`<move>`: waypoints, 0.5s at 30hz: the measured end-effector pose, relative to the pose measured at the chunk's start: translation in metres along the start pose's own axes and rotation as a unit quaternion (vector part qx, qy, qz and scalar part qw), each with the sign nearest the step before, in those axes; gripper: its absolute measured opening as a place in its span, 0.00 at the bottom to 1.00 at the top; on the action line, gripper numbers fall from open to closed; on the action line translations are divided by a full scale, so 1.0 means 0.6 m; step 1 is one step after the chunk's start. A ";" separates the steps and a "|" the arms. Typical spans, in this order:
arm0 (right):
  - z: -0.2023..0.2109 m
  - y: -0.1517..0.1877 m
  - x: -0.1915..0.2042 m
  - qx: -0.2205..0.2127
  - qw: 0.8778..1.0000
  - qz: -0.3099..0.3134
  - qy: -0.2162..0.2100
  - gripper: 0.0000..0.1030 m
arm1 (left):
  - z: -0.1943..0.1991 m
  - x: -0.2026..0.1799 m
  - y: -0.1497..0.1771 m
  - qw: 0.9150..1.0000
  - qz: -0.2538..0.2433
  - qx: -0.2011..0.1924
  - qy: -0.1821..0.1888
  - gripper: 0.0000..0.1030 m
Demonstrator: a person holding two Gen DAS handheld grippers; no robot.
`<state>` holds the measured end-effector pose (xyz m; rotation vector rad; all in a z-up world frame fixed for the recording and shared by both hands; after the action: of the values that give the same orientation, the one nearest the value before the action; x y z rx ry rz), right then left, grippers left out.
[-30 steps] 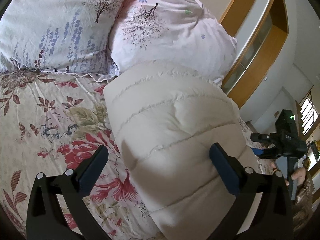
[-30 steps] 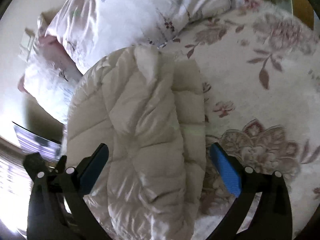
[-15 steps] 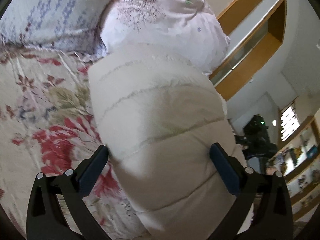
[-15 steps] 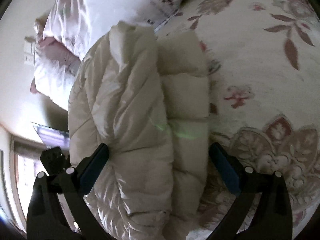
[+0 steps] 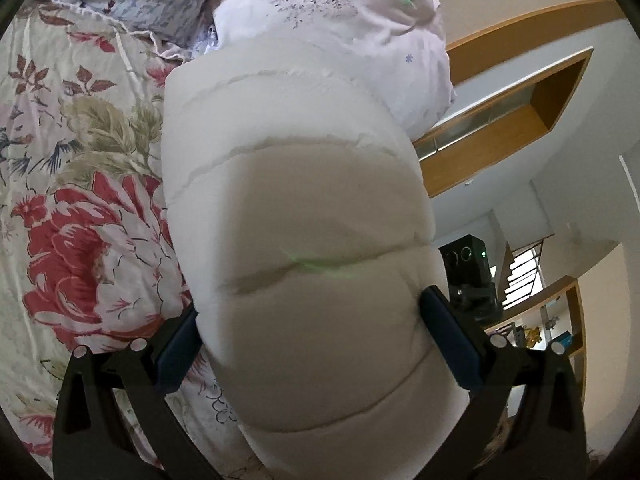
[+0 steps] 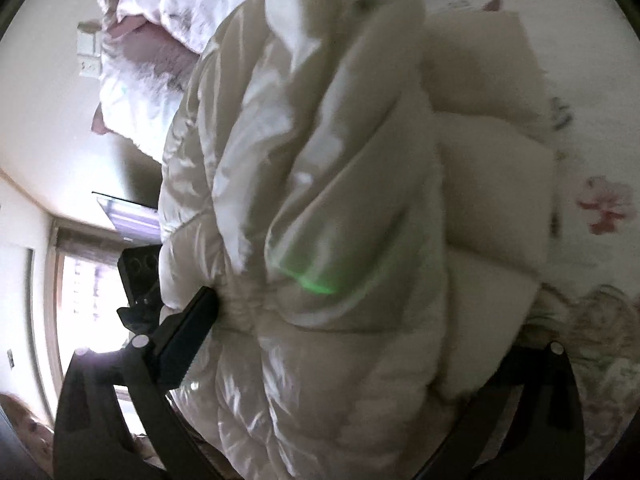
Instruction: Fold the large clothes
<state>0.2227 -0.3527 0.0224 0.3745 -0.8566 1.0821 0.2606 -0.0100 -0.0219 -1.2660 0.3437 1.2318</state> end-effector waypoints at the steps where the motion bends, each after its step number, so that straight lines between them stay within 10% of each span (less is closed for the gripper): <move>1: -0.004 0.000 0.004 -0.001 1.000 0.002 -0.001 0.96 | 0.001 -0.003 0.002 1.000 -0.004 -0.001 -0.003 0.99; 8: 0.002 0.017 0.010 -0.024 0.998 -0.014 -0.052 0.50 | 0.007 -0.018 -0.001 0.999 -0.026 -0.016 -0.023 0.80; 15: 0.020 0.021 0.078 -0.050 0.997 0.030 -0.054 0.33 | 0.048 -0.045 -0.009 0.997 -0.056 -0.041 -0.019 0.58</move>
<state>0.2158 -0.3261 0.0641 0.3280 -1.0190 1.0768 0.2430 0.0016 0.0118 -1.3122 0.1929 1.1833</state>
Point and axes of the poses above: each gripper's, at about its wrist camera, not at the fingertips, and z roughly against the way its jaws point, x to its left, y to its underside, the point moved 1 cm from there along -z, roughly the way its jaws point, and after that the axes turned 11 degrees about -x, right-handed, at the moved point
